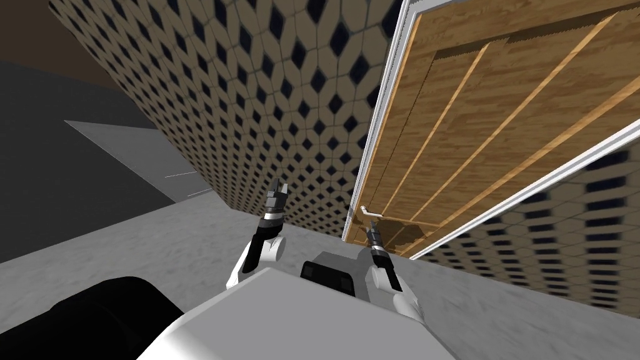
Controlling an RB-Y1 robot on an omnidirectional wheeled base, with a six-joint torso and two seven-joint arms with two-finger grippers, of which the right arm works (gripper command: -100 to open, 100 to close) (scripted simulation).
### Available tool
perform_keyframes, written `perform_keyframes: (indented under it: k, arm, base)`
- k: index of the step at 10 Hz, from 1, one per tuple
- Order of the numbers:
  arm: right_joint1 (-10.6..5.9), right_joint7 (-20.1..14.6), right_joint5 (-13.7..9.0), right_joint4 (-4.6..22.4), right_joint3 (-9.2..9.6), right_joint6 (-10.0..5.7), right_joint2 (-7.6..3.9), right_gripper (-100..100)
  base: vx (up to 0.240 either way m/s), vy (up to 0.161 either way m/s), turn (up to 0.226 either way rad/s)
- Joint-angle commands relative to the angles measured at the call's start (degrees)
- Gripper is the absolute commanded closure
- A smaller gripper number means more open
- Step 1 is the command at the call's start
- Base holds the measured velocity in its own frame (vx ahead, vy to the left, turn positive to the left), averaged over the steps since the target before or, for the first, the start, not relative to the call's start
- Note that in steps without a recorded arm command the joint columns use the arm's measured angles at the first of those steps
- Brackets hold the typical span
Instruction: Pull the door open
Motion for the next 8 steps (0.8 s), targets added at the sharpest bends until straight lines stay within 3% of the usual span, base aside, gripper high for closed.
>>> perform_keyframes:
  k: [1, 4, 7, 8]
  arm:
    - [-1.0, 0.0, -0.2, 2.8, -0.13, -0.58, -0.28, -100]
    - [-2.6, 0.0, -0.6, 7.3, -0.37, -1.31, -0.66, -100]
    - [-3.4, 0.0, -0.8, 9.5, -0.49, -1.67, -0.85, -100]
    - [-3.2, -0.1, -0.7, 9.0, -0.46, -1.55, -0.82, -100]
  base:
    - [0.0, -0.115, 0.095]
    - [-0.014, -0.099, 0.098]
    - [-0.011, -0.069, 0.047]
    - [-0.007, -0.03, 0.014]
